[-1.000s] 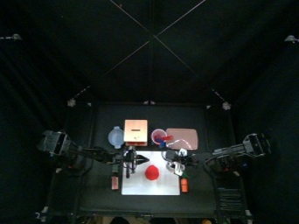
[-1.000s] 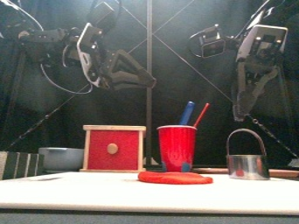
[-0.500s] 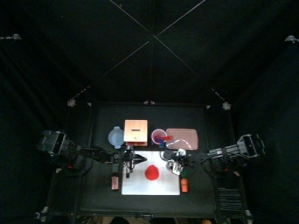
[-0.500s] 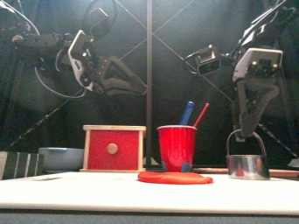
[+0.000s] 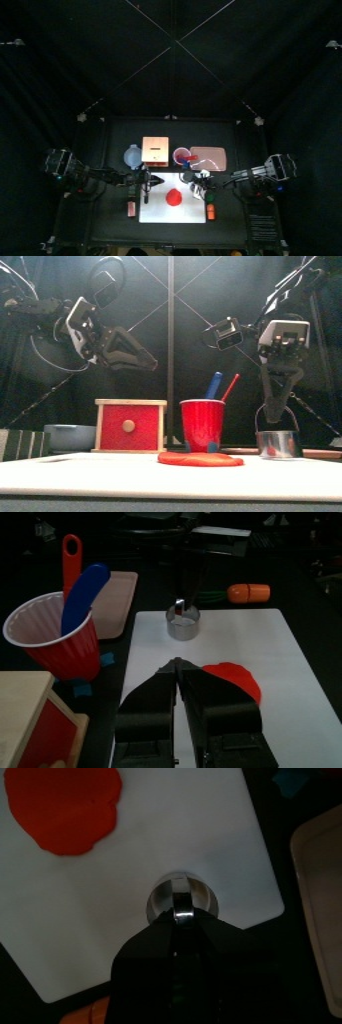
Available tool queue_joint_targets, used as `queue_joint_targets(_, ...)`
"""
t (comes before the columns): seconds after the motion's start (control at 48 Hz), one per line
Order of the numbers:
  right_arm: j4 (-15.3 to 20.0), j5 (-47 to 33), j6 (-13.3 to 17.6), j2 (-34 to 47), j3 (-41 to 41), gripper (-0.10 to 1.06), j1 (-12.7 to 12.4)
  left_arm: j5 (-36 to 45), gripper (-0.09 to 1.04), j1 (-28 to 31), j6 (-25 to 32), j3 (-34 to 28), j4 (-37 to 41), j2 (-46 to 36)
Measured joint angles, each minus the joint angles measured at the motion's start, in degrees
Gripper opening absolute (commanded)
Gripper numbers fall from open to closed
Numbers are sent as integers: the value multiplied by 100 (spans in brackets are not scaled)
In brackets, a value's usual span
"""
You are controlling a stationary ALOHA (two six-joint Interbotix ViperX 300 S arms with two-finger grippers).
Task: Get the cutter from the drawer then cut the dough then place the extra dough in the bowl
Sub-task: Cut the dough
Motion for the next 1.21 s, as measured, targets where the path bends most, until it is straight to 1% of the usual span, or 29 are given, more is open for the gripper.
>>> queue_joint_targets(0.292, 9, 105, 0, 26, -580, 49, 211, 9, 46, -9, 0, 0, -79, 211)
queue_joint_targets(0.396, 9, 105, 0, 193, -914, 49, 334, 9, 46, -9, 0, 9, -88, 237)
queue_joint_targets(0.542, -18, 105, -35, 554, -1301, 49, 422, 9, 46, -18, 9, 79, -88, 229)
queue_joint_targets(0.646, -18, 97, -281, 791, -1521, 49, 466, 9, 46, -9, 9, 185, -88, 185)
queue_joint_targets(0.708, 62, 88, -510, 949, -1696, 49, 501, 9, 46, -9, 9, 255, -88, 149)
queue_joint_targets(0.833, 334, 114, -923, 1213, -2039, 49, 519, 9, 46, -9, 9, 396, -88, 44)
queue_joint_targets(0.958, 519, 185, -1266, 1477, -2303, 49, 492, 9, 46, 0, 9, 519, -105, -97)
queue_joint_targets(1.021, 571, 255, -1397, 1600, -2391, 49, 483, 9, 46, -9, 9, 580, -158, -158)
queue_joint_targets(1.083, 598, 325, -1450, 1679, -2443, 49, 475, 9, 46, -9, 0, 633, -193, -211)
queue_joint_targets(1.208, 580, 352, -1459, 1740, -2487, 49, 475, 18, 46, 0, 0, 694, -255, -281)
